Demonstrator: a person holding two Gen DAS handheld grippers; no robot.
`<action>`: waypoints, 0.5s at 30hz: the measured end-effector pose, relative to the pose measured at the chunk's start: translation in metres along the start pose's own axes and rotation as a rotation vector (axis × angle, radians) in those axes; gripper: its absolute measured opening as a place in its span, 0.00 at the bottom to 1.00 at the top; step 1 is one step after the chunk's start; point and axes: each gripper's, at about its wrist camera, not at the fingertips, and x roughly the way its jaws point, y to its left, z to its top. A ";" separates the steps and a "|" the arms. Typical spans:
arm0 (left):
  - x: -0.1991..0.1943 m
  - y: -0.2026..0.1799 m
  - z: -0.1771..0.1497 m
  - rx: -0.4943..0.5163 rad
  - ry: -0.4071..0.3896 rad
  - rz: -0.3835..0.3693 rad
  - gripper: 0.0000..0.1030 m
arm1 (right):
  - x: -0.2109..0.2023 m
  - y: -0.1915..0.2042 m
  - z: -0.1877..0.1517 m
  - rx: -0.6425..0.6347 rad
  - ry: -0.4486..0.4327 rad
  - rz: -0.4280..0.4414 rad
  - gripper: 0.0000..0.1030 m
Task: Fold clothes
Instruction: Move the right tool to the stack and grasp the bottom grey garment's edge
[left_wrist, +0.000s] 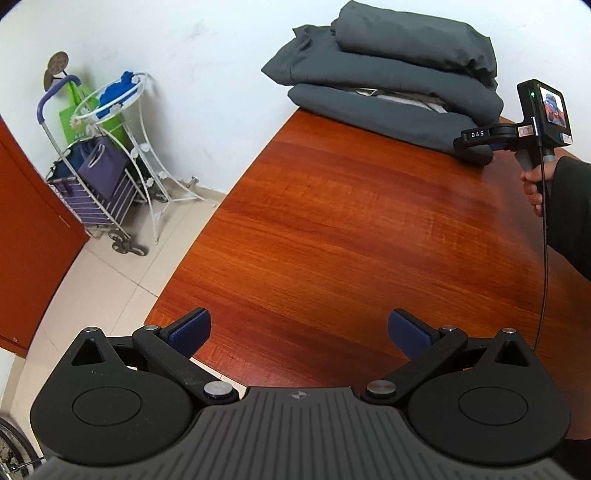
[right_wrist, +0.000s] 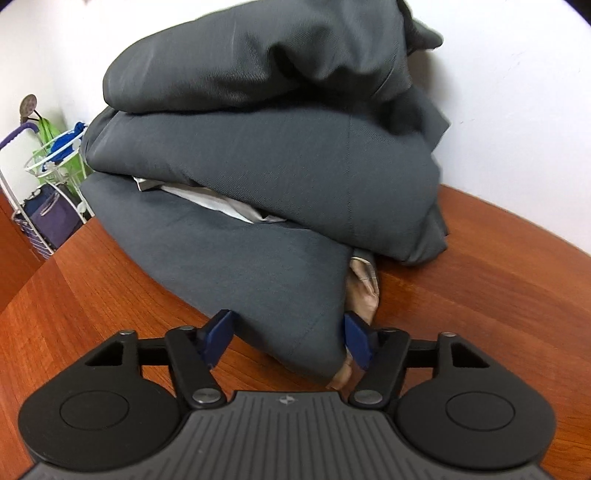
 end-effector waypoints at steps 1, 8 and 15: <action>0.001 0.000 0.000 -0.002 0.002 0.001 1.00 | 0.002 0.000 0.000 -0.001 0.000 0.008 0.56; 0.005 0.000 0.001 -0.017 0.012 0.002 1.00 | -0.004 0.007 0.004 -0.018 0.015 0.058 0.15; 0.007 -0.010 0.007 0.003 -0.009 -0.033 1.00 | -0.038 0.014 -0.007 -0.017 0.019 0.098 0.10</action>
